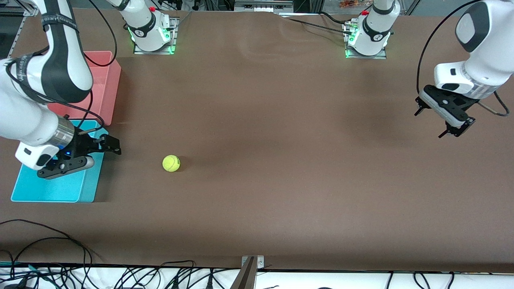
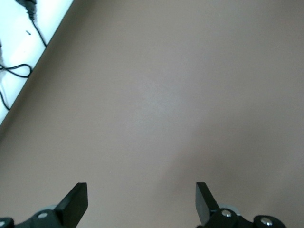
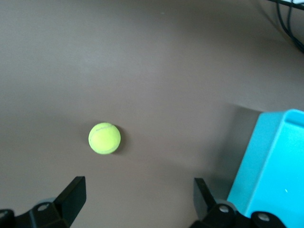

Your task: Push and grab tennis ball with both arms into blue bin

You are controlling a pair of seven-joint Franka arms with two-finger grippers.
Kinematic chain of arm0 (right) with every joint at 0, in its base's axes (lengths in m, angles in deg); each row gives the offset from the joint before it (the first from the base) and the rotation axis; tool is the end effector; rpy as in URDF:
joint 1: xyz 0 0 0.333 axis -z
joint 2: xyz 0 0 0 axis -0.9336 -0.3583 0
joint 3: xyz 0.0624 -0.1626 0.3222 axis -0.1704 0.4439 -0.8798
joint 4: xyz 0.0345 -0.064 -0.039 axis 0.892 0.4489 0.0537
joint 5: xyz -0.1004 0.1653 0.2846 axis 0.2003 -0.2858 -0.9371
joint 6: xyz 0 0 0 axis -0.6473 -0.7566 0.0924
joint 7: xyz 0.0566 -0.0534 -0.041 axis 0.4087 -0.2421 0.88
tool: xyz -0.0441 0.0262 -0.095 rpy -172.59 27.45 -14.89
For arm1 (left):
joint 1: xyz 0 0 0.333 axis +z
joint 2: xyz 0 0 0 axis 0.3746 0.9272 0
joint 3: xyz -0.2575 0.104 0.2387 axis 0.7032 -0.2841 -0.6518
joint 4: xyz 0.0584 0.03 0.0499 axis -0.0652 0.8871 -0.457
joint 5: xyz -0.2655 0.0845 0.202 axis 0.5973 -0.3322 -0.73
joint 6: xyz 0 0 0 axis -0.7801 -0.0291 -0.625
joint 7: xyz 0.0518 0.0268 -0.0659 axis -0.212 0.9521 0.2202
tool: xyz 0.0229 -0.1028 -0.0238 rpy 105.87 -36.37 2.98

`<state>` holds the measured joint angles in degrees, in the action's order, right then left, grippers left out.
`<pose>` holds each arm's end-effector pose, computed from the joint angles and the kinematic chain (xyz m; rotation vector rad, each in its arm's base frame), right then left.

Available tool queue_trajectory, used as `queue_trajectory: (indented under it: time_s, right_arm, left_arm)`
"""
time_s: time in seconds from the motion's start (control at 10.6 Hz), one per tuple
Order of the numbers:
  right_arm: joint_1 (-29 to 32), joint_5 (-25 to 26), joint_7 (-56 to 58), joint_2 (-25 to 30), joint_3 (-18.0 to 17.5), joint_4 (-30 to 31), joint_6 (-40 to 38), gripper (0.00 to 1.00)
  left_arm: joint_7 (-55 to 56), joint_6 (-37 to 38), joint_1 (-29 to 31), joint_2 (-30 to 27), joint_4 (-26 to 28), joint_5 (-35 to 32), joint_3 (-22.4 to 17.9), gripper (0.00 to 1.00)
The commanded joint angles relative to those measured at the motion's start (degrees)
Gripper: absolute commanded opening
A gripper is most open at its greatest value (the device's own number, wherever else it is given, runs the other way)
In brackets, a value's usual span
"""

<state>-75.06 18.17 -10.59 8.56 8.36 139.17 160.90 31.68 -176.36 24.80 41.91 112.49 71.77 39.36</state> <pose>0.6342 0.0563 0.5061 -3.0262 -0.4423 -0.0839 0.4803 0.0032 0.5611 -2.6910 1.4155 -0.2380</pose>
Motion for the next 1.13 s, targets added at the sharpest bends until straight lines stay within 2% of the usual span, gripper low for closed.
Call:
queue_trajectory:
  time_s: [0.0, 0.28, 0.47, 0.85, 1.03]
  right_arm:
    - [-1.93, -0.91, 1.34, -0.03, -0.9, 6.19, 8.02, 1.0]
    - [-2.02, -0.91, 1.51, 0.15, -3.0, 12.26, 14.79, 1.0]
    - [-2.11, -0.82, 1.51, -0.2, -4.77, 17.43, 24.17, 1.0]
    - [-3.25, -0.29, 6.23, -6.17, -5.56, 16.5, 30.09, 1.0]
    - [-3.34, -0.38, 7.58, -8.63, -5.65, 16.67, 32.39, 1.0]
  left_arm:
    - [8.07, 7.97, 0.09, -1.37, -4.67, -1.54, -0.02, 1.0]
    - [19.5, 14.49, -0.52, -1.37, -8.81, -2.06, 0.33, 1.0]
    - [27.14, 16.08, -0.78, -1.37, -9.44, -2.07, 0.95, 1.0]
    - [36.82, 23.02, -1.14, -1.46, -13.12, -2.15, 2.7, 1.0]
    - [38.16, 27.33, -1.05, -1.28, -17.07, -2.33, 2.71, 1.0]
